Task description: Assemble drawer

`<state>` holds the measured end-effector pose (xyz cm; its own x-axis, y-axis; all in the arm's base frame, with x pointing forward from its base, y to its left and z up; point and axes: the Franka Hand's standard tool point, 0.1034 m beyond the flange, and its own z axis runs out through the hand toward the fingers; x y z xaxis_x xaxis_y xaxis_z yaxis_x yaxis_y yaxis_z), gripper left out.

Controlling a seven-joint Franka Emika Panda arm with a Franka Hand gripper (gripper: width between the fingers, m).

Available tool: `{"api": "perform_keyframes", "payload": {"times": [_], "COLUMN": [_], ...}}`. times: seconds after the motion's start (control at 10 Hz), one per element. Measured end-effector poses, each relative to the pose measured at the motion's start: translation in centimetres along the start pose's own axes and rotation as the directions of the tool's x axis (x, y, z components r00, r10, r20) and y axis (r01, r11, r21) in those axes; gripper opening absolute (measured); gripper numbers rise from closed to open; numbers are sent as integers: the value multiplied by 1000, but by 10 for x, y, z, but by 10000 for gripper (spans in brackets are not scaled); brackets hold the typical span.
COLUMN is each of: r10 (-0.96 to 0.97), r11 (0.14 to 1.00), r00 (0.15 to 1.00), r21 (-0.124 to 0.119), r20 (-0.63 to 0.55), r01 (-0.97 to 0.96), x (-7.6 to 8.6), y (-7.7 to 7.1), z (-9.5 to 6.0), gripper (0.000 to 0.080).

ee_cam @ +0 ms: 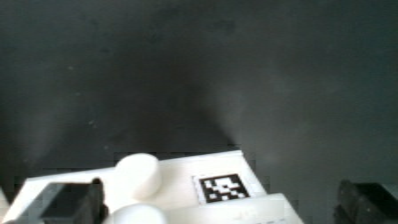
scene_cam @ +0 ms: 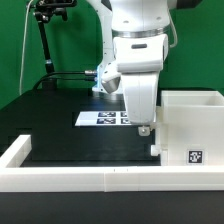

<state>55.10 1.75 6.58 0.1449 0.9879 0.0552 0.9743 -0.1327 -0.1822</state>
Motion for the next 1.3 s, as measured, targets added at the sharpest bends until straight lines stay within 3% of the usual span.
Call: {"api": "perform_keyframes", "payload": {"times": [0.2, 0.6, 1.3], "r10": [4, -22, 1], "r11": [1000, 1000, 1000], "r00": [1000, 1000, 1000], "r21": [4, -10, 26], "r20": [0, -1, 7], "r01": [-4, 22, -1], "x": [4, -28, -30], "y": [-2, 12, -23], "z": [2, -5, 8], "gripper": [648, 648, 648]}}
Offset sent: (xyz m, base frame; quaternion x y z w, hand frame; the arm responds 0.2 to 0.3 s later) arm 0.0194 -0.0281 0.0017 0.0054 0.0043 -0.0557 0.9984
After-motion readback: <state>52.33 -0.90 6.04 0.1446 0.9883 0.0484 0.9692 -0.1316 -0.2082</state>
